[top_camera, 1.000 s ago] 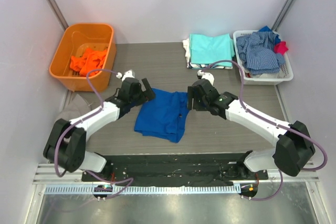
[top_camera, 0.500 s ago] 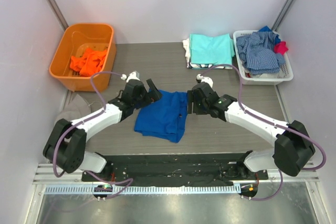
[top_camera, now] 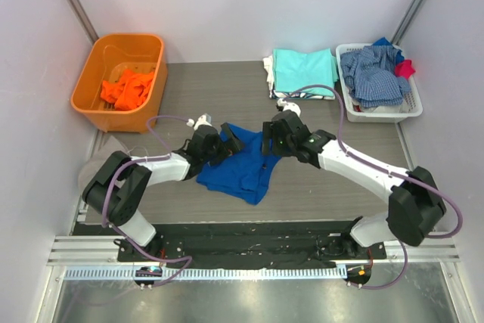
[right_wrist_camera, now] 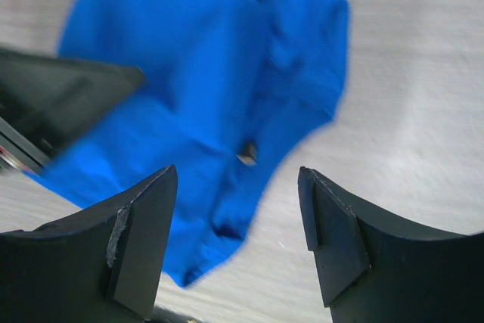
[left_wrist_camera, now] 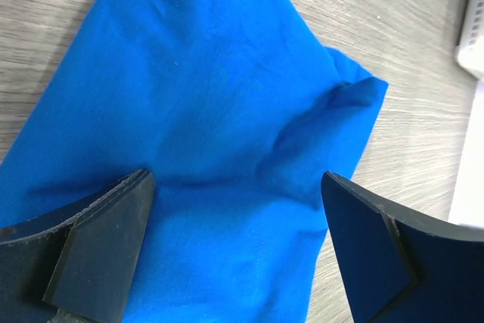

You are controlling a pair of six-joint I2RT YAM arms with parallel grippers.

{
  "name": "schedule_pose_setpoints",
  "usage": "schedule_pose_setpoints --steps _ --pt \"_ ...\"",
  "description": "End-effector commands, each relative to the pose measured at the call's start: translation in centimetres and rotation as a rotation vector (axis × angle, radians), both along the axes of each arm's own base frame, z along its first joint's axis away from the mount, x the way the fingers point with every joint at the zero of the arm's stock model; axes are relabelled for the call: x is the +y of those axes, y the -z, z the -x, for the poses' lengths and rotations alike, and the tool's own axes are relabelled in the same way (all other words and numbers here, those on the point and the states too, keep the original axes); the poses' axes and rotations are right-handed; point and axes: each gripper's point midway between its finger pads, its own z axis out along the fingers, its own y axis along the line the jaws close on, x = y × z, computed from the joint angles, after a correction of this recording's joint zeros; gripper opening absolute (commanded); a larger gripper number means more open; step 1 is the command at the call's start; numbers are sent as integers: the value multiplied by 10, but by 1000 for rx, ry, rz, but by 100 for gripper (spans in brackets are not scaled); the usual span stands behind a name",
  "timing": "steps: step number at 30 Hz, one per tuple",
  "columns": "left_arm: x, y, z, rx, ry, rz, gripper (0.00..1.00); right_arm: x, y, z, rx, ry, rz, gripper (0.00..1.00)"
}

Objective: Fold and stack the t-shirts
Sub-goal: Fold the tshirt

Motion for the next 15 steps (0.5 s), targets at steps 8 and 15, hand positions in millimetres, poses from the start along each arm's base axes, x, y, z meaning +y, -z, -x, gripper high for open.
schedule_pose_setpoints --steps 8,15 --pt "6 36 27 116 10 -32 100 57 4 -73 -61 -6 -30 67" --pt "6 38 28 121 11 -33 100 42 28 -81 -35 69 18 46"
